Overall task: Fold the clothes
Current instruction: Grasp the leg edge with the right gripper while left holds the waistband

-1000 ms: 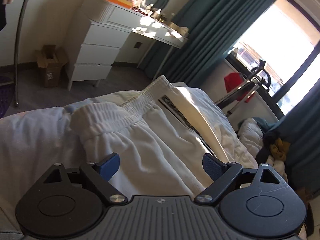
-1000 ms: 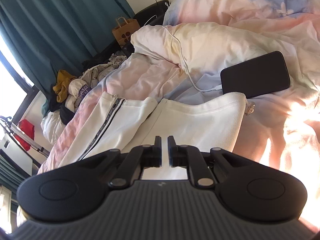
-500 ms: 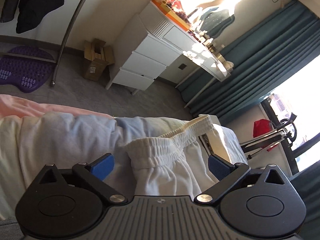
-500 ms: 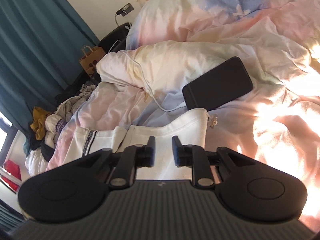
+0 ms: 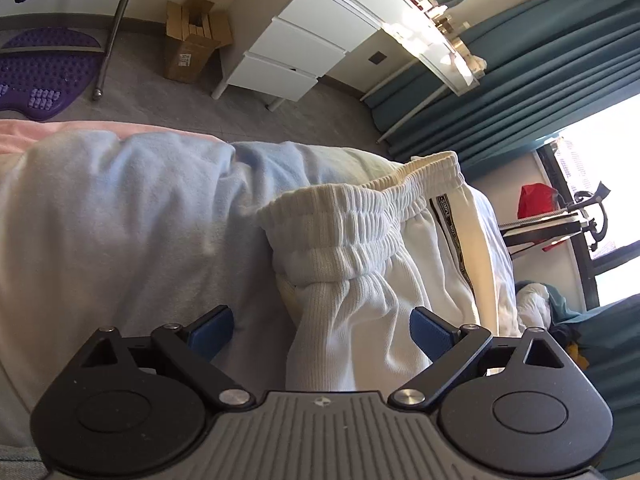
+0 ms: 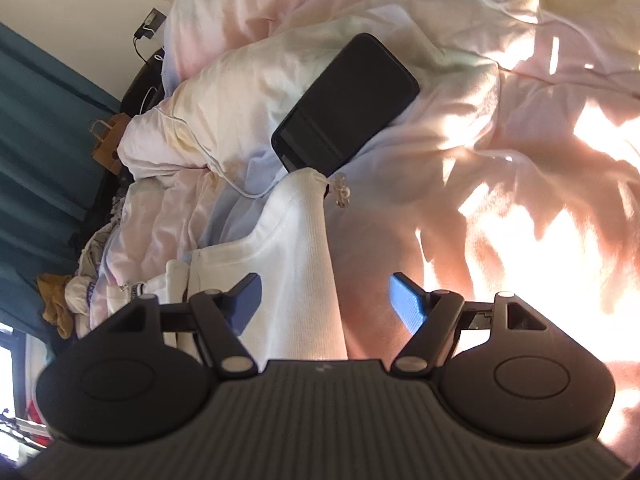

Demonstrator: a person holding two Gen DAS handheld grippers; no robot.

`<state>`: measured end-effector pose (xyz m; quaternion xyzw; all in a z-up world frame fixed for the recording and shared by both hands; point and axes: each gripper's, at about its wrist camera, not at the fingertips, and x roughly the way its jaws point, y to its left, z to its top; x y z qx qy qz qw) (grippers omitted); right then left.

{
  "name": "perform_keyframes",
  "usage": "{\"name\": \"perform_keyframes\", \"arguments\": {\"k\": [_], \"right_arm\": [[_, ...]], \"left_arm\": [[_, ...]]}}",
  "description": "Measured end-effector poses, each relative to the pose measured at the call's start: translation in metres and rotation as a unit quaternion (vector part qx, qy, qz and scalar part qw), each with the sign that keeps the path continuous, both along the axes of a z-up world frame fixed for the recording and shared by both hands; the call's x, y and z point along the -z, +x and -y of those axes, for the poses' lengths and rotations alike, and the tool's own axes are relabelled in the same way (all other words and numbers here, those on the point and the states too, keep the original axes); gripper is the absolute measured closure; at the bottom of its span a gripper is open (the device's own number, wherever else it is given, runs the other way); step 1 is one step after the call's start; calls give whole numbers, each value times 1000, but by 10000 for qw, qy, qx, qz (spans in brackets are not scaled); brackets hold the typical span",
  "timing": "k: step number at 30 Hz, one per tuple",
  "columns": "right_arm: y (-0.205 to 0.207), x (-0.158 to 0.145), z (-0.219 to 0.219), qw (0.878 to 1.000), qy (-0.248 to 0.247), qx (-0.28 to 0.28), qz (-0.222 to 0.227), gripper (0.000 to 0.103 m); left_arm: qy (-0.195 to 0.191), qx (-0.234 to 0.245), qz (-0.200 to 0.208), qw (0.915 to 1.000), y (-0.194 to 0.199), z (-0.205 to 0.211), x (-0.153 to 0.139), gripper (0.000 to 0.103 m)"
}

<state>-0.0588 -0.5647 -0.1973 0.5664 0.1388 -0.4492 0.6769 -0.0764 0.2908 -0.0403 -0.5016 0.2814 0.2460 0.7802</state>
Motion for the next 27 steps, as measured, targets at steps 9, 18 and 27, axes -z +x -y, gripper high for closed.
{"name": "perform_keyframes", "arguments": {"k": [9,18,27], "right_arm": [[7,4,2,9980,111,-233,579,32],[16,-10,3,9965,-569,-418,447,94],[-3,-50,-10,9837,-1455,-572,889,96]], "left_arm": [[-234,425,600,9970,12,4,18,39],[-437,137,1076,9931,10,-4,27,87],[-557,17,1736,9832,-15,-13,-6,91]]}}
